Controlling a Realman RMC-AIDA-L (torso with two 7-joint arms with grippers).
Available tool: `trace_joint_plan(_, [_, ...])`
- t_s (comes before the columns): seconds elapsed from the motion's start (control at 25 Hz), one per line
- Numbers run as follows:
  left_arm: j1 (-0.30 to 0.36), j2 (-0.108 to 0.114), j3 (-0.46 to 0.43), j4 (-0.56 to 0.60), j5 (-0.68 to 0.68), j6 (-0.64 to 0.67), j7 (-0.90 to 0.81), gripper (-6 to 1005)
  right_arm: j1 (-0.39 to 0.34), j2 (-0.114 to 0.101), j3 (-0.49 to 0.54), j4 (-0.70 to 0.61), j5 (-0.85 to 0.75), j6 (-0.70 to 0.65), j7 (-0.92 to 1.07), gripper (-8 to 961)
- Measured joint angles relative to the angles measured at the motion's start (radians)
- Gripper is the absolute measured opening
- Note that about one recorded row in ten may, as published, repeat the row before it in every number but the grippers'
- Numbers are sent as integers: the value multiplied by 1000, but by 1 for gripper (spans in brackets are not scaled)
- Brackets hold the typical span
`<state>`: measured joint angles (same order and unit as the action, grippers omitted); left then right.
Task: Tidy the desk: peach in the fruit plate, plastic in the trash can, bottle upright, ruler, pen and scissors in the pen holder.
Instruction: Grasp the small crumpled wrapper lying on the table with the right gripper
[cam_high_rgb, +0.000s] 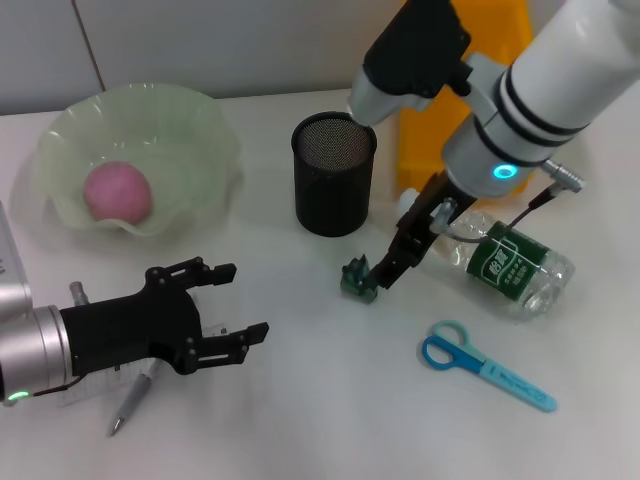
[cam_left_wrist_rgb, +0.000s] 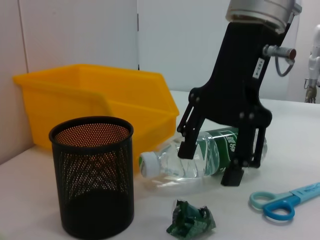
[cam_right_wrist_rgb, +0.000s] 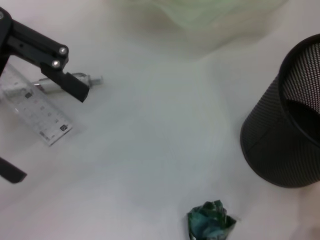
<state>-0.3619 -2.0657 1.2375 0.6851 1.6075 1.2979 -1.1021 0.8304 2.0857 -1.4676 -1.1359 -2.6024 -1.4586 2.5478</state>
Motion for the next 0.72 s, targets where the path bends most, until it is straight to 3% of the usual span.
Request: trace_joint_plan(0.72, [-22,4,0,-36,3,-8,8,826,70,4,-104,201,65,163,11,836])
